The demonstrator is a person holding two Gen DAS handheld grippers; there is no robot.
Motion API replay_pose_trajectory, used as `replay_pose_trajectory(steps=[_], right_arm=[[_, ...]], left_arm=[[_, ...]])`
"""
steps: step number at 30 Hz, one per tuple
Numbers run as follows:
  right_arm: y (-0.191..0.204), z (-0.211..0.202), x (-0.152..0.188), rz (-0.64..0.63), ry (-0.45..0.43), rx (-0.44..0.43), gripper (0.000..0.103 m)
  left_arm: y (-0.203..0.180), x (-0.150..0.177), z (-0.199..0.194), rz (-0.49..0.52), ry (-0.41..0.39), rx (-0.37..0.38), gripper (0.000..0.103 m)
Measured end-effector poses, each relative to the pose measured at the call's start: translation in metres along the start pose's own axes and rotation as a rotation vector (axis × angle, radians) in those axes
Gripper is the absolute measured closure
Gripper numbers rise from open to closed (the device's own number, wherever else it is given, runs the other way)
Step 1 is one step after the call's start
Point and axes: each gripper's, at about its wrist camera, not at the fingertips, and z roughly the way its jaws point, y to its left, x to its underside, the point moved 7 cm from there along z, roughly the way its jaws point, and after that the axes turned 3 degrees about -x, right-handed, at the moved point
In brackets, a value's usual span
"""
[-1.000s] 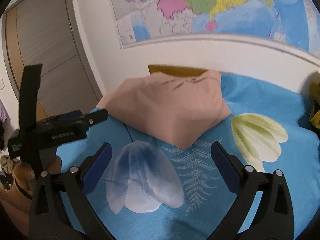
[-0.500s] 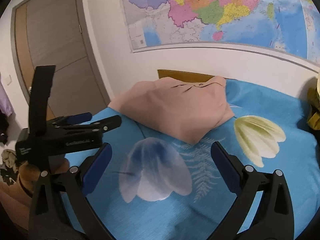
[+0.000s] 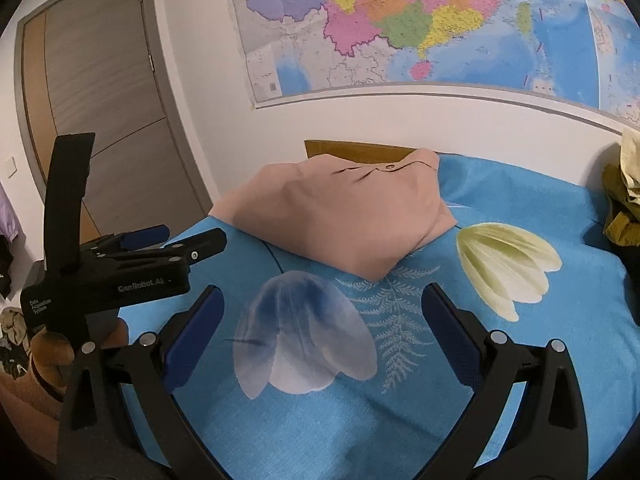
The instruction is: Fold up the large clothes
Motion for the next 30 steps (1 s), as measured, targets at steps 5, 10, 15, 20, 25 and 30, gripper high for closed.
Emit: replay_pose_trajectory(steps=[5, 10, 15, 20, 25, 30], right_arm=[[0.000, 0.001, 0.000, -0.005, 0.005, 0.007, 0.006], [-0.001, 0.000, 0.001, -0.001, 0.005, 0.008, 0.006], [0.000, 0.000, 0.001, 0.000, 0.004, 0.006, 0.006], [-0.002, -0.001, 0.002, 0.011, 0.003, 0.003, 0.006], [-0.003, -0.001, 0.002, 0.016, 0.005, 0.000, 0.006], [-0.003, 0.000, 0.003, 0.015, 0.008, 0.003, 0.006]], left_arm=[[-0.001, 0.004, 0.002, 0.012, 0.008, -0.003, 0.007], [-0.003, 0.005, 0.002, 0.016, 0.006, -0.004, 0.007], [-0.008, 0.006, 0.001, 0.024, 0.008, 0.005, 0.007], [-0.012, 0.007, 0.001, 0.026, 0.012, 0.013, 0.007], [-0.014, 0.007, 0.001, 0.035, 0.013, 0.014, 0.007], [-0.016, 0.008, 0.001, 0.037, 0.014, 0.014, 0.007]])
